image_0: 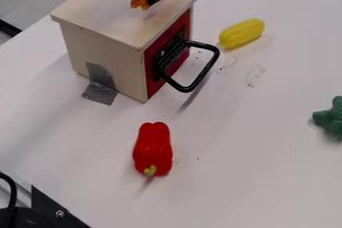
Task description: Put the orange object on the top of the drawer
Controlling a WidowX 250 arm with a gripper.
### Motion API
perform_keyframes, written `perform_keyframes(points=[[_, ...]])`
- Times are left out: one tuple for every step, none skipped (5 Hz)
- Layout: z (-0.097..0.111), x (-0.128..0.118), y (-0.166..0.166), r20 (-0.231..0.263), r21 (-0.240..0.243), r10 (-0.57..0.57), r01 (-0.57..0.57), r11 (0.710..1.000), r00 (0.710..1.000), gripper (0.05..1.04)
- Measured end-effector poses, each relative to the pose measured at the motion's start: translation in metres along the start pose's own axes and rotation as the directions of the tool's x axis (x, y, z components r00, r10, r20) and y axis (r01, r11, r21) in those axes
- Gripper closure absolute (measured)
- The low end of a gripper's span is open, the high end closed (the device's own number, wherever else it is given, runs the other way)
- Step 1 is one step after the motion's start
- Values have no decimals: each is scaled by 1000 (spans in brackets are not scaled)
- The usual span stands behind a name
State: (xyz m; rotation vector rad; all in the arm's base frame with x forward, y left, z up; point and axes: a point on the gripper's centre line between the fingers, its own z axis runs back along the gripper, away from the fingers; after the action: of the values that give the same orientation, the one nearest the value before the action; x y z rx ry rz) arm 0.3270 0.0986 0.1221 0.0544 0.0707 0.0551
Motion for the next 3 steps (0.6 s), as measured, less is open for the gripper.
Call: perform_keyframes(points=[[-1,-2,4,-6,-19,21,-21,1000,1000,372],[-1,-5,3,-20,-40,10,-11,999,1000,101],[-1,-7,4,-32,-34,-12,11,999,999,86]])
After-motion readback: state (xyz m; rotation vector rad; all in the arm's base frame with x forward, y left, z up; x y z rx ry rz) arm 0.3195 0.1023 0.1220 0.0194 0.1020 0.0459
